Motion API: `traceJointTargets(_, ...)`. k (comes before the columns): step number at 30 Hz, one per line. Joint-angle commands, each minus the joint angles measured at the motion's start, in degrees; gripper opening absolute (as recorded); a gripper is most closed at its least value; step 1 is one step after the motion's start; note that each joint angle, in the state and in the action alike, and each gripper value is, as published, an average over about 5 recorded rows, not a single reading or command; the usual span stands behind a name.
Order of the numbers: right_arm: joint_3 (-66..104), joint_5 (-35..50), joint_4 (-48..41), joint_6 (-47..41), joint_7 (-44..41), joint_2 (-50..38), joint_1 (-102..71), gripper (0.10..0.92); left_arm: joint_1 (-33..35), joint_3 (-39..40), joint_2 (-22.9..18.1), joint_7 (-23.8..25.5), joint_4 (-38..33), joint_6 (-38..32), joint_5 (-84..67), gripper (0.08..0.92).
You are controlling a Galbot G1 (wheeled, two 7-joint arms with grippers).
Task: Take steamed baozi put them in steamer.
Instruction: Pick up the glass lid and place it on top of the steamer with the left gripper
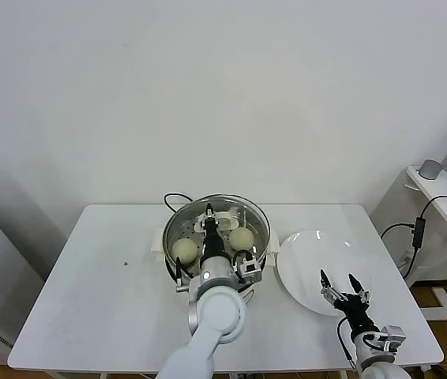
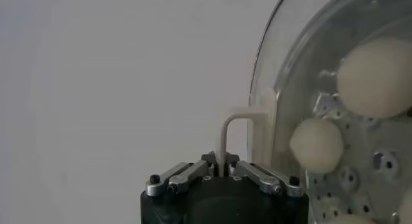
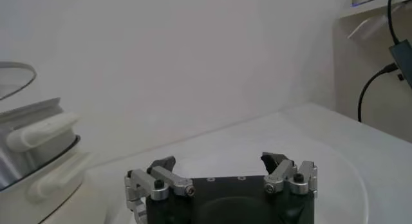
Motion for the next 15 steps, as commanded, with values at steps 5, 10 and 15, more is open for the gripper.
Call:
traceJointTargets(5,-0.1,-0.3,-0.3,0.0,0.0,0.2,0.3,0.823,-0.2,0.4,-2.8,-2.5,4.4,2.8,2.2,0.130)
traceJointTargets(10,-0.1,-0.4,-0.4,0.0,0.0,0.3,0.2,0.823,-0.2,0.3,-2.8,-2.4,4.7,2.8,2.3,0.130)
traceJointTargets(15,-0.1,-0.5,-0.4,0.0,0.0,0.4,0.3,0.823,-0.2,0.2,-2.8,-2.4,5.0,2.8,2.2,0.130)
